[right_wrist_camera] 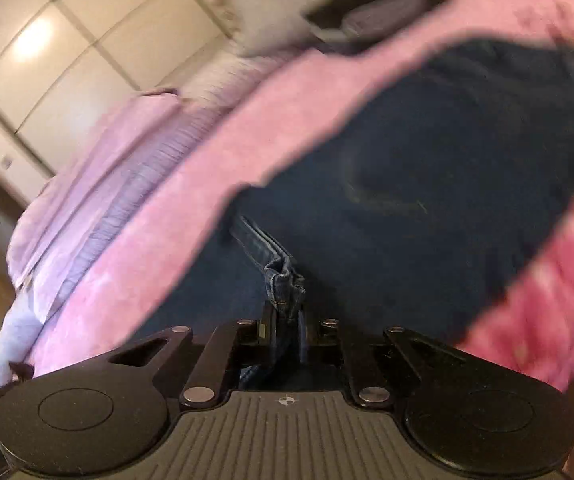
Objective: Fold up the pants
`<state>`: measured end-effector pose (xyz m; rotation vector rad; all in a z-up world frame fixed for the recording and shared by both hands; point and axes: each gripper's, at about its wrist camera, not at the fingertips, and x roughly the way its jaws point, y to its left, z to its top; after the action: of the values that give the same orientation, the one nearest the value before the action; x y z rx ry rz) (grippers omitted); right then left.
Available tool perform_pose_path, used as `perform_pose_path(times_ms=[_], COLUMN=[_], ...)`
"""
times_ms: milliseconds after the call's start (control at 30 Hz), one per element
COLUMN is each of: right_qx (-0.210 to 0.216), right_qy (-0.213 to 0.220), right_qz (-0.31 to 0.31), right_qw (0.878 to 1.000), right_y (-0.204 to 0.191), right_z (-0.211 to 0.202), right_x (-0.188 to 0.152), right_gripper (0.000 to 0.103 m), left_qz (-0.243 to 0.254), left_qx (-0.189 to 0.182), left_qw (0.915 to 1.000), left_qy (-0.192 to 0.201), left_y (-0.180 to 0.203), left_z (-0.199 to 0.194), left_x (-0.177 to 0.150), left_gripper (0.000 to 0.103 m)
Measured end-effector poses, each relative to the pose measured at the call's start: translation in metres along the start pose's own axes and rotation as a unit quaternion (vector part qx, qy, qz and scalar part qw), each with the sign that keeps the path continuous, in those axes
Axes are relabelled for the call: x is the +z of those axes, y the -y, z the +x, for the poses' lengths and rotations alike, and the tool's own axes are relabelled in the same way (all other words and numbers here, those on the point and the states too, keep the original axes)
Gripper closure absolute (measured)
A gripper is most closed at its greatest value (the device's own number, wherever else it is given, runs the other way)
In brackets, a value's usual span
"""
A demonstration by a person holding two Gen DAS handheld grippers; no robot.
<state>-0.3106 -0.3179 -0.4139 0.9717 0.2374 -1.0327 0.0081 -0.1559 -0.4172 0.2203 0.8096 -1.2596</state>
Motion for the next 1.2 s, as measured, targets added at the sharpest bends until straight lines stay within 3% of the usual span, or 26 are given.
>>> perform_pose_path(times_ms=[100,167,233,333,433,500,567,633,700,767,833,900,967,1000,1100,1200], right_qx=[0.006,-0.014,-0.019,-0.032,-0.038,-0.056,-0.104,-0.132,-0.095,-0.038,-0.007,-0.011,-0.053,-0.062,-0.053,-0.035], right_qy=[0.033,0.018,0.017,0.018,-0.015,-0.018,0.022,0.06,0.069,0.048,0.024,0.008,-0.043,-0.034,-0.044,-0.038], right_qz=[-0.023,-0.036,-0.008,-0.034,-0.077,-0.105,-0.146,-0.193,-0.234,-0.269,-0.301,-0.331,-0.35,-0.352,-0.306,-0.316], right_qw=[0.999,0.999,1.0,0.999,0.996,0.993,0.984,0.971,0.965,0.961,0.953,0.943,0.934,0.933,0.95,0.947], right_y=[-0.009,-0.009,0.007,0.002,-0.006,-0.011,-0.021,-0.032,-0.045,-0.061,-0.073,-0.079,-0.077,-0.076,-0.063,-0.058], right_z=[-0.007,0.001,0.002,0.002,0.008,0.003,-0.009,-0.011,-0.001,0.019,0.05,0.078,0.108,0.108,0.084,0.033], right_x=[-0.002,-0.003,-0.005,-0.006,0.008,0.017,0.024,0.033,0.041,0.043,0.042,0.035,0.029,0.029,0.034,0.025], right_gripper=[0.097,0.097,0.097,0.097,0.094,0.077,0.068,0.068,0.068,0.068,0.071,0.077,0.077,0.077,0.077,0.077], left_qz=[0.012,0.02,0.029,0.032,0.037,0.039,0.04,0.042,0.048,0.053,0.055,0.053,0.054,0.05,0.051,0.046], left_qx=[-0.001,-0.006,0.0,0.007,0.017,0.021,0.024,0.026,0.031,0.032,0.035,0.037,0.047,0.051,0.057,0.061], left_qw=[0.9999,0.9998,0.9995,0.9989,0.9985,0.9983,0.9984,0.9985,0.9982,0.9979,0.9976,0.9976,0.9968,0.9966,0.9961,0.9958], left_qy=[-0.005,-0.008,-0.014,-0.032,-0.036,-0.037,-0.033,-0.024,-0.02,-0.019,-0.023,-0.023,-0.037,-0.04,-0.044,-0.05], left_y=[0.008,0.012,0.016,0.017,0.017,0.017,0.017,0.018,0.02,0.023,0.026,0.027,0.028,0.028,0.032,0.036], left_z=[0.007,0.012,0.019,0.032,0.038,0.039,0.038,0.039,0.045,0.056,0.071,0.087,0.103,0.106,0.098,0.071], left_x=[0.002,0.003,0.002,-0.001,-0.003,0.0,0.005,0.011,0.019,0.026,0.031,0.036,0.041,0.042,0.045,0.036], left_gripper=[0.081,0.081,0.081,0.081,0.081,0.081,0.081,0.081,0.081,0.082,0.083,0.083,0.084,0.084,0.084,0.084])
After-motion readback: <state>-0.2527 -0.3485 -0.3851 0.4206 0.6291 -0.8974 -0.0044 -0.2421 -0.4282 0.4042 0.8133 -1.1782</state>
